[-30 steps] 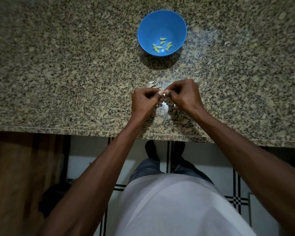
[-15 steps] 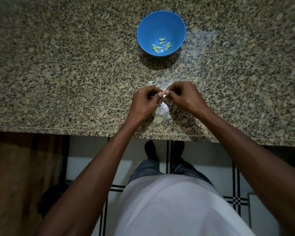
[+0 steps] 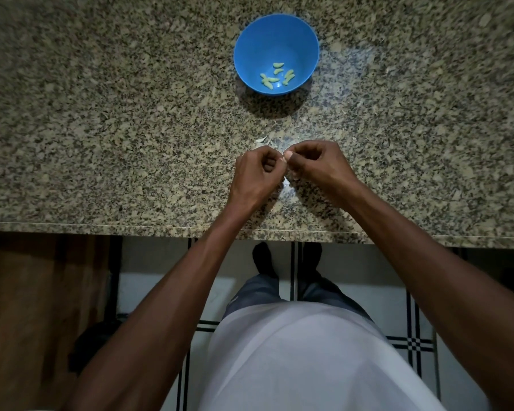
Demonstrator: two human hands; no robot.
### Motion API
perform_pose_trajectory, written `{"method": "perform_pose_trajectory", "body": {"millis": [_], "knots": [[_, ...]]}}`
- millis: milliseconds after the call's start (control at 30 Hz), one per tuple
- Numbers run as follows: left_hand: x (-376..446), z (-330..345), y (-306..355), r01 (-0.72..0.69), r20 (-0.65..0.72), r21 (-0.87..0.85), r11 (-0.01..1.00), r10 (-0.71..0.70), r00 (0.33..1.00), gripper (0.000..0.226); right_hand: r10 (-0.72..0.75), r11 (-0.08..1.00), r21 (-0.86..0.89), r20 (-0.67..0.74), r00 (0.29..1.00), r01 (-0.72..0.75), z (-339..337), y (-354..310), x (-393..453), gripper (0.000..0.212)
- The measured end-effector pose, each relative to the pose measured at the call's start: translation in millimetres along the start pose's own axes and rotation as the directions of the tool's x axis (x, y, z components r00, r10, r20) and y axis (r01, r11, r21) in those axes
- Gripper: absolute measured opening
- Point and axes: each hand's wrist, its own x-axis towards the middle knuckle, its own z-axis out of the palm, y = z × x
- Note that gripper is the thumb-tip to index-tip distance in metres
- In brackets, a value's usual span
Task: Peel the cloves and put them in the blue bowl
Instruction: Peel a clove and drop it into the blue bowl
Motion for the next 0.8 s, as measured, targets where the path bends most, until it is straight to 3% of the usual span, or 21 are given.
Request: {"method": "perform_pose_trajectory", "body": {"millis": [133,433,600,800], "knots": [[3.9,-1.6,4.9,0.019,0.008,-0.007,1.000,-0.019,1.000,0.026,-0.028,0.998,-0.060,-0.027,0.999,0.026,-0.5,2.8,3.3,0.012],[5.2,-3.6,5.8,0.117,0.004,-0.135,0.984,-0.117,0.993,0.021,0.066,0.992,0.107,-0.004,0.998,-0.065,1.8,3.2,2.5,0.017],[5.8,-4.5,0.9,0.118,-0.002,-0.108,0.987,-0.119,0.993,0.024,0.069,0.987,0.143,0.013,0.998,-0.070,4.0,4.5,3.6,0.018],[3.5,-2.4,-1.7,0.065,-0.107,0.003,0.998,-0.064,0.992,0.030,0.080,0.966,0.244,0.030,0.996,-0.085,12.0,-0.3,-0.1,0.018]]}}
